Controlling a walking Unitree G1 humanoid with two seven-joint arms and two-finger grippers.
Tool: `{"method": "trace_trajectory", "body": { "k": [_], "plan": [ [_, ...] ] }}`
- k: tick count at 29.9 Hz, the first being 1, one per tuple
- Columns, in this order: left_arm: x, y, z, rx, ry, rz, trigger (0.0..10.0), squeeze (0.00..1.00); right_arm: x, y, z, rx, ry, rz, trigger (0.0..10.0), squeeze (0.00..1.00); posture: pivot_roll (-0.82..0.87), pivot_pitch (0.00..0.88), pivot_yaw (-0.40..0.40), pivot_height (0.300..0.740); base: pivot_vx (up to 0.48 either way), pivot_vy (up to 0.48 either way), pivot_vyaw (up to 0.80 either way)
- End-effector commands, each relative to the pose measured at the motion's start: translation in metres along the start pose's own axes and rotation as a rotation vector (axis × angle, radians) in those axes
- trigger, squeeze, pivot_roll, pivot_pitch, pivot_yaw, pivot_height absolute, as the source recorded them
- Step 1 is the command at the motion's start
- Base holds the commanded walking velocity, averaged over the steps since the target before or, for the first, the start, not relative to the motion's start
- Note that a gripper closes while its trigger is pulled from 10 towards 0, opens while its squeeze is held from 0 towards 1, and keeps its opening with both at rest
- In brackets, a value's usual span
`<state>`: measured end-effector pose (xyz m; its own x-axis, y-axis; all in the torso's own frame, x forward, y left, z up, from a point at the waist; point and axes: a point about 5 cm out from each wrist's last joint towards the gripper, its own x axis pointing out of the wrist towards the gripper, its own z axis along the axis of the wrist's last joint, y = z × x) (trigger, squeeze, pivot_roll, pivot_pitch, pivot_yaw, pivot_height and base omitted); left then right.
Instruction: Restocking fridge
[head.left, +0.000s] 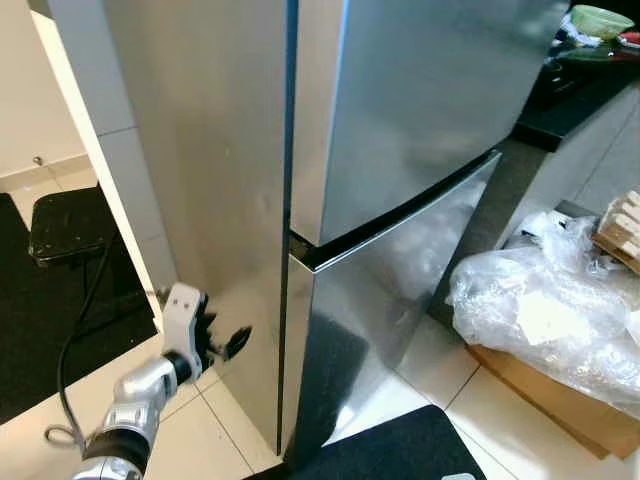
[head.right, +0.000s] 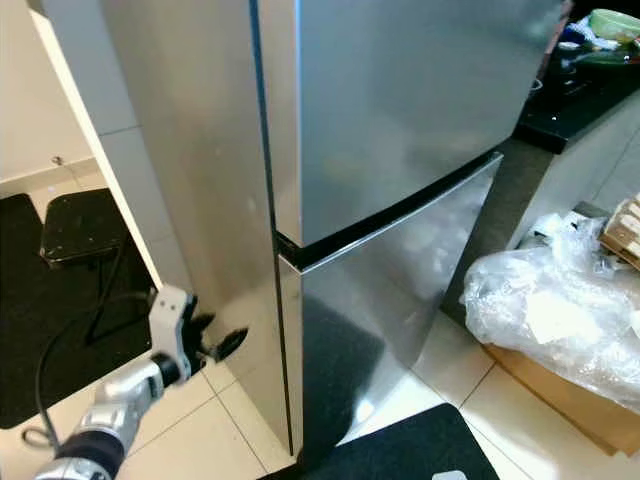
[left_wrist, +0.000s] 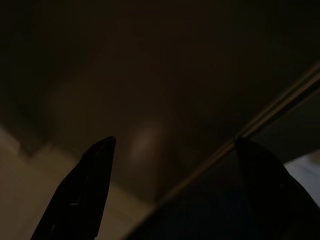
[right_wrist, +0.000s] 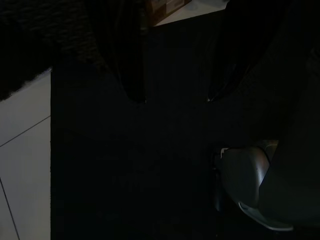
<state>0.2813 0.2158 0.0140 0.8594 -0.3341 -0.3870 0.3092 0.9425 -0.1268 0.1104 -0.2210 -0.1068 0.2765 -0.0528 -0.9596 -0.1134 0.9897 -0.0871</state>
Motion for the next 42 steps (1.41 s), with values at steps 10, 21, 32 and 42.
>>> {"method": "trace_trajectory", "body": {
  "k": [10,21,32,42],
  "plan": [
    [-0.030,0.011,-0.068,-0.109,0.271,0.216,10.0,0.00,0.000,0.001,0.000,-0.002,0.001,-0.001,10.0,0.00,0.07,0.000,-0.028,0.740,0.000,0.000,0.00],
    [-0.071,-0.017,-0.141,-0.277,0.514,0.301,10.0,0.00,0.000,0.000,-0.001,-0.002,0.003,-0.004,10.0,0.00,0.07,0.000,-0.033,0.740,-0.404,0.000,0.00],
    [-0.076,-0.026,-0.152,-0.288,0.554,0.289,10.0,0.00,0.000,0.000,0.000,-0.008,0.002,-0.002,10.0,0.00,0.07,0.000,-0.034,0.740,-0.348,0.000,0.00],
    [-0.079,-0.030,-0.156,-0.291,0.558,0.273,10.0,0.00,0.000,0.001,-0.003,-0.009,0.008,-0.001,10.0,0.00,0.07,0.000,-0.033,0.740,0.000,0.000,0.00]
  ]
}}
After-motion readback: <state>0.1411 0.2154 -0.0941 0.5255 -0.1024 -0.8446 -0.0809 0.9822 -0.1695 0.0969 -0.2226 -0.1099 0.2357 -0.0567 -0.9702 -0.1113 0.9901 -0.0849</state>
